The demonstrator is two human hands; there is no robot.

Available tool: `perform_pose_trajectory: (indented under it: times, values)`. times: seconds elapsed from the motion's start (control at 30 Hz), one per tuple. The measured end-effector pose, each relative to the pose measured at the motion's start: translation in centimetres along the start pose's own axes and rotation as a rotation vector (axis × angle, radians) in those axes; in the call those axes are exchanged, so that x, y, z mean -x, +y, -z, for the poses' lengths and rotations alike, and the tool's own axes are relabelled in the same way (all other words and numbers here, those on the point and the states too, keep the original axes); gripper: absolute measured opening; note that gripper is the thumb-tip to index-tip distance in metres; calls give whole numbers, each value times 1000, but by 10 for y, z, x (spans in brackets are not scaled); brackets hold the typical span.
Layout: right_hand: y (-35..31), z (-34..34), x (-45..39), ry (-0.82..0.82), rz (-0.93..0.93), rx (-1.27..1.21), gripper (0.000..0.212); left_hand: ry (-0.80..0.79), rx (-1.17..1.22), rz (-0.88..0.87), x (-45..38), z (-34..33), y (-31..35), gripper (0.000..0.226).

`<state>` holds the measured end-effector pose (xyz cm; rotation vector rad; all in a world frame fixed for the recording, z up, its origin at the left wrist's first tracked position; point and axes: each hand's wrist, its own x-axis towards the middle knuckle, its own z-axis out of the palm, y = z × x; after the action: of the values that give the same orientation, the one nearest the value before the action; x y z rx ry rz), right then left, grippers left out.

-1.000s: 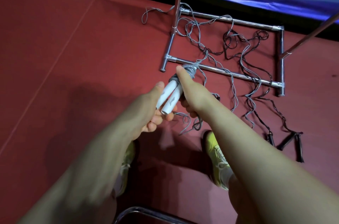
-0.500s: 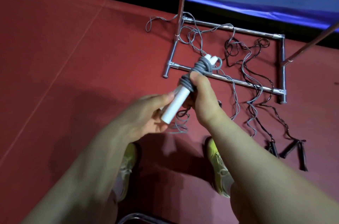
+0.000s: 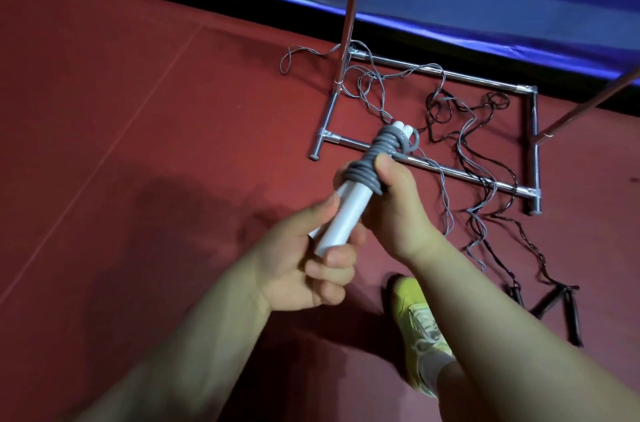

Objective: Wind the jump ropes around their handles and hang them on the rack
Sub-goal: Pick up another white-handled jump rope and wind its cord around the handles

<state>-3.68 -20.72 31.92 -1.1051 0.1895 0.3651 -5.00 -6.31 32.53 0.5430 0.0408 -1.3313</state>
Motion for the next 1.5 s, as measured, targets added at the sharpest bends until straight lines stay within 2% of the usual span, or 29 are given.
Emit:
perform_pose_trajectory:
  times: [0.23, 0.37, 0.57, 0.8, 0.9, 0.97, 1.03, 1.1, 1.2, 1.27, 1.33, 1.4, 1.47, 1.5]
  values:
    - [2, 8, 1, -18, -129, 298, 52, 444, -27, 11, 4, -7, 12, 38]
    - [2, 9, 1, 5, -131, 459, 65, 555, -97, 12, 1, -13, 15, 35]
    - [0, 10, 0, 87, -165, 616, 57, 782, -412, -7, -2, -14, 12, 37]
    - [2, 9, -5, 220, -122, 821, 58, 916, -567, -103, -6, -11, 11, 35]
    - [3, 8, -5, 218, -119, 868, 57, 1006, -799, -107, -5, -3, 12, 32]
    - [3, 8, -4, 199, -161, 841, 60, 1045, -987, -115, -3, 4, 11, 39]
    - [2, 9, -2, 186, -219, 765, 63, 1040, -1097, -136, -2, 9, 10, 45]
    - [3, 11, -1, 171, -275, 747, 70, 1034, -1215, -112, -3, 12, 7, 41]
    - [6, 13, -1, 198, -346, 739, 64, 1048, -1334, -98, -6, 14, 3, 35]
    - [7, 14, -2, 219, -348, 688, 57, 1026, -1342, -106, -6, 14, 1, 42]
    - [6, 14, -4, 228, -321, 638, 57, 965, -1224, -76, -6, 10, 4, 56]
    - [3, 13, -5, 220, -257, 544, 50, 879, -895, -32, -5, 2, 8, 64]
    - [1, 12, -5, 192, -159, 434, 52, 777, -553, -14, -4, -6, 13, 67]
    - [1, 13, -5, 180, -110, 394, 55, 731, -459, -39, -3, -8, 14, 65]
